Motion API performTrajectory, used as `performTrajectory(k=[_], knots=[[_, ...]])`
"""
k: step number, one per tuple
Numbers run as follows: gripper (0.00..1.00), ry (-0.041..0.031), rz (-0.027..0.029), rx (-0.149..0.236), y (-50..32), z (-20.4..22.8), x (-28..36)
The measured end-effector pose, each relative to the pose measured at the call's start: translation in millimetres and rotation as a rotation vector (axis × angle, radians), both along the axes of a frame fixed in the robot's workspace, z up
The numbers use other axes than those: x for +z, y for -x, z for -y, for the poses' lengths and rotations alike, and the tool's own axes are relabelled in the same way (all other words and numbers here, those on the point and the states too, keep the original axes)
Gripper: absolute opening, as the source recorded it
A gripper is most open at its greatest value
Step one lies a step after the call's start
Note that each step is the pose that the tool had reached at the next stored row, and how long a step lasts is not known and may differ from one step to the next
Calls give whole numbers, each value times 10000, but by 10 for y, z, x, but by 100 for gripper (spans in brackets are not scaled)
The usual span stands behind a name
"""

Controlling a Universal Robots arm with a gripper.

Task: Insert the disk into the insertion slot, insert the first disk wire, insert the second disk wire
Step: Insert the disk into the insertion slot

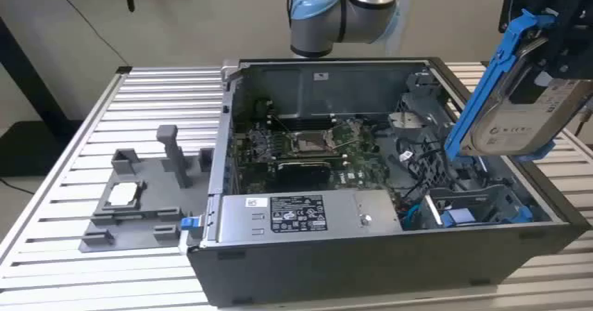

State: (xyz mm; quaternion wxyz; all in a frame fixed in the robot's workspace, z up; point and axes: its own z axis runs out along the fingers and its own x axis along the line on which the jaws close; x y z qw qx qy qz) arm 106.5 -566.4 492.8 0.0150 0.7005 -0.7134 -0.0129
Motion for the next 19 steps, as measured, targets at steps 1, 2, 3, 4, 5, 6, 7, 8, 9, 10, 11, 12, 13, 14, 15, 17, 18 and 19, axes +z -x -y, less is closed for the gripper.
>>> performTrajectory(k=[1,2,3,4,5,6,7,8,9,10,11,12,13,14,15,17,18,19], knots=[[33,0,0,0,0,0,0],[33,0,0,0,0,0,0],[33,0,0,0,0,0,0],[33,0,0,0,0,0,0],[33,-1,0,0,0,0,0],[33,0,0,0,0,0,0],[33,0,0,0,0,0,0],[33,0,0,0,0,0,0],[33,0,0,0,0,0,0],[33,0,0,0,0,0,0],[33,0,0,0,0,0,0],[33,1,0,0,0,0,-2],[33,3,0,0,0,0,-8],[33,4,0,0,0,0,-18],[33,3,1,0,0,0,-31],[33,4,1,-1,0,1,-62],[33,5,1,-1,-1,4,-79],[33,4,1,-1,-2,7,-97]])
